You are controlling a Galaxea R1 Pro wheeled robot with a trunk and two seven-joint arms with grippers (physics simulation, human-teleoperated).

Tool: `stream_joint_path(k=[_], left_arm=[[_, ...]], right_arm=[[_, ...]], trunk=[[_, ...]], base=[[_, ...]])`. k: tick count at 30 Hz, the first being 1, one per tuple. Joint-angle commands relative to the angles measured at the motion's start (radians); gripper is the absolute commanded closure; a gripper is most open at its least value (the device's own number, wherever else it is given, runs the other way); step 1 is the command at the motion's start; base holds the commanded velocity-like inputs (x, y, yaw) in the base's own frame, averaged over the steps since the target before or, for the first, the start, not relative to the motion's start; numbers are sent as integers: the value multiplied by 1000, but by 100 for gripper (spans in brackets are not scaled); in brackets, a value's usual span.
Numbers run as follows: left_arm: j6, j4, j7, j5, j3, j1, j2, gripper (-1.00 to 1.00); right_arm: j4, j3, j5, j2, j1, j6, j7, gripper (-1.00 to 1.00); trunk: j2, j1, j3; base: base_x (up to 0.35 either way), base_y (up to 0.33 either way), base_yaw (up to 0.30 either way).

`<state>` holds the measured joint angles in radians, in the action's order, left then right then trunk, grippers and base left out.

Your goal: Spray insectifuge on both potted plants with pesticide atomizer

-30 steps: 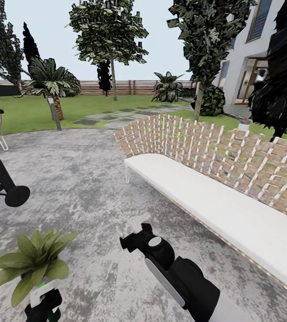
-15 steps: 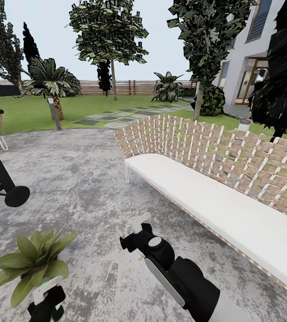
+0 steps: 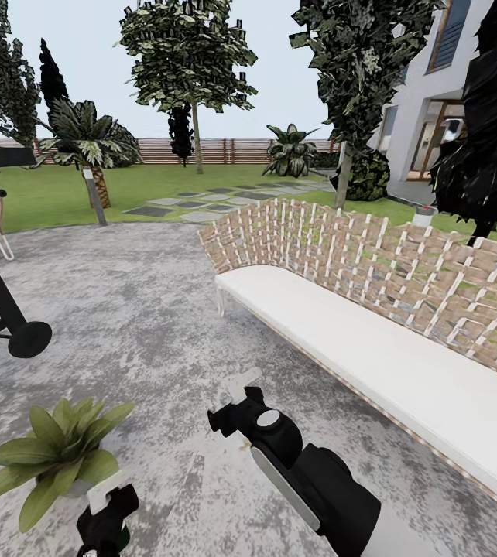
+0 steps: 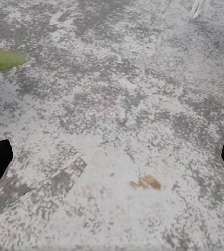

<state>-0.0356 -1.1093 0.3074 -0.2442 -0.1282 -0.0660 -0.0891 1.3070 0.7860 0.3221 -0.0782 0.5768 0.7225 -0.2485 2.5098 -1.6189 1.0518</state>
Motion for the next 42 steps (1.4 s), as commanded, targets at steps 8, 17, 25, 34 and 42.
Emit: stream_joint_path(k=[8,17,25,34,42], left_arm=[[114,-51,12,-5,25,-12,-10,100],[255,-63,201,-188,36,-108,-18,100],[93,136,235,-235,35,-185,-16,100],[37,-5,411,-243,120,-184,-17,100],[37,5,416,-329,141,-184,-15,100]], right_arm=[[3,1,0,0,0,0,0,-100],[15,0,-2,0,0,0,-1,-100],[50,-1,-2,1,0,5,-2,-100],[48,-1,-2,0,0,6,-2,-100],[49,0,-2,0,0,6,-3,-100]], trunk=[[0,0,0],[0,0,0],[0,0,0],[0,0,0],[0,0,0]], base=[[0,0,0],[0,0,0],[0,0,0],[0,0,0],[0,0,0]])
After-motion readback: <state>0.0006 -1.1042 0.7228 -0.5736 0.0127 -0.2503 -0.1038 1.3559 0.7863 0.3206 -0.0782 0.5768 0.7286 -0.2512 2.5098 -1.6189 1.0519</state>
